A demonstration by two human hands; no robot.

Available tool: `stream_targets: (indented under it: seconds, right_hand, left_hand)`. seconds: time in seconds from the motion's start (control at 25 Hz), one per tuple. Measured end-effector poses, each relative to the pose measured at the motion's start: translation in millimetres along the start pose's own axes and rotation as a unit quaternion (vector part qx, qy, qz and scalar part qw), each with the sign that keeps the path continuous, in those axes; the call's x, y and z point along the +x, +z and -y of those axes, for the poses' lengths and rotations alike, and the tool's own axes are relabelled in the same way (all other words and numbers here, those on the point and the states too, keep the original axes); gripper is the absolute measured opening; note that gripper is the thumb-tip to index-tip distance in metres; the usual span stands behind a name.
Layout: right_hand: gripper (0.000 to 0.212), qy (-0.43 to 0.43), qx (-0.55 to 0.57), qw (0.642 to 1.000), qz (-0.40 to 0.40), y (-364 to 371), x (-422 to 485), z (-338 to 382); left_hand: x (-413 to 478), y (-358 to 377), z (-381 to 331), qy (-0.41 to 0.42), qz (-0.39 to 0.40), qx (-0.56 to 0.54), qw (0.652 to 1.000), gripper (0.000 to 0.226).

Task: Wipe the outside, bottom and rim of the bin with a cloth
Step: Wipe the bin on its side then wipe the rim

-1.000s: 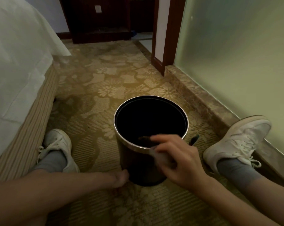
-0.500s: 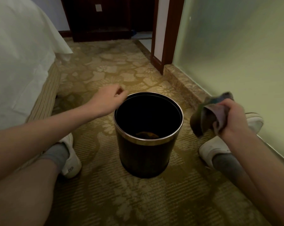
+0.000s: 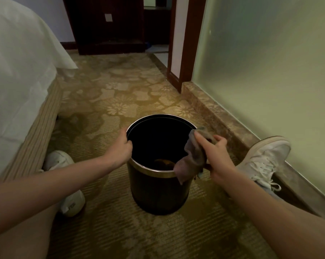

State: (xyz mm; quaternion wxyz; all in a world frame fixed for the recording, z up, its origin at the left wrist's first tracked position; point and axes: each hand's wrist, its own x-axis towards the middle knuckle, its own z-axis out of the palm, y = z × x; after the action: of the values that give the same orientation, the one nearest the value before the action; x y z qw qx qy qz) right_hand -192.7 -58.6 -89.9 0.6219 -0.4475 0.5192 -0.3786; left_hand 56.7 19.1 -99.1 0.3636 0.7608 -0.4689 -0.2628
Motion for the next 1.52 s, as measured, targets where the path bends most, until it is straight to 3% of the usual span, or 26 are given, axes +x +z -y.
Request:
stream_targets:
  seconds: [0.08,0.24,0.32,0.4,0.52,0.68,0.76,0.92,1.08,1.16,1.24,1.36,1.44,1.52]
  right_hand:
    - [0.061,-0.007,-0.039,0.999,0.017,1,11,-9]
    - [0.013,-0.078,-0.113,0.991,0.004,5,40,-7]
    - [0.005,-0.132,-0.178,0.975,0.035,6,61,6]
    - [0.008,-0.166,-0.272,0.941,0.110,14,87,26]
    - [0.016,-0.192,-0.442,0.855,0.193,47,125,51]
    - [0.020,-0.247,-0.502,0.798,0.224,83,141,55]
    - [0.023,-0.252,-0.509,0.803,0.181,69,131,49]
    - [0.039,-0.184,-0.538,0.822,0.033,19,99,19]
    - [0.066,-0.140,-0.454,0.880,0.020,-30,68,-15]
    - [0.068,-0.125,-0.388,0.913,0.013,-39,67,-19]
    - [0.048,-0.132,-0.340,0.931,0.005,-34,67,-19]
    - [0.006,-0.180,-0.301,0.935,0.060,-25,76,-3]
    - [0.009,-0.191,-0.313,0.919,0.146,-11,94,19]
    - [0.008,-0.224,-0.396,0.861,0.225,16,116,38]
  left_hand:
    - [2,-1,2,0.008,-0.003,-0.011,1.000,0.050]
    - [4,0,6,0.033,0.006,-0.035,0.999,0.047]
    - [7,1,9,0.046,0.008,-0.038,0.998,0.048]
    - [9,1,13,0.056,0.001,-0.039,0.998,0.049]
    - [14,4,19,0.063,-0.009,-0.055,0.996,0.051]
    - [27,-3,23,0.037,0.000,-0.066,0.997,0.041]
    - [36,-12,22,0.060,0.021,-0.023,0.998,0.040]
    - [62,-23,-5,0.069,0.146,0.030,0.986,0.032]
    - [58,-12,-23,0.033,0.066,0.138,0.988,0.059]
    - [23,1,-14,0.010,0.040,0.104,0.994,0.046]
    - [-13,16,-2,0.027,0.009,0.048,0.998,0.031]
    - [-16,21,5,0.070,-0.053,0.050,0.995,0.024]
    - [-9,21,8,0.062,-0.067,0.061,0.994,0.022]
    - [-5,18,10,0.072,-0.080,0.067,0.992,0.023]
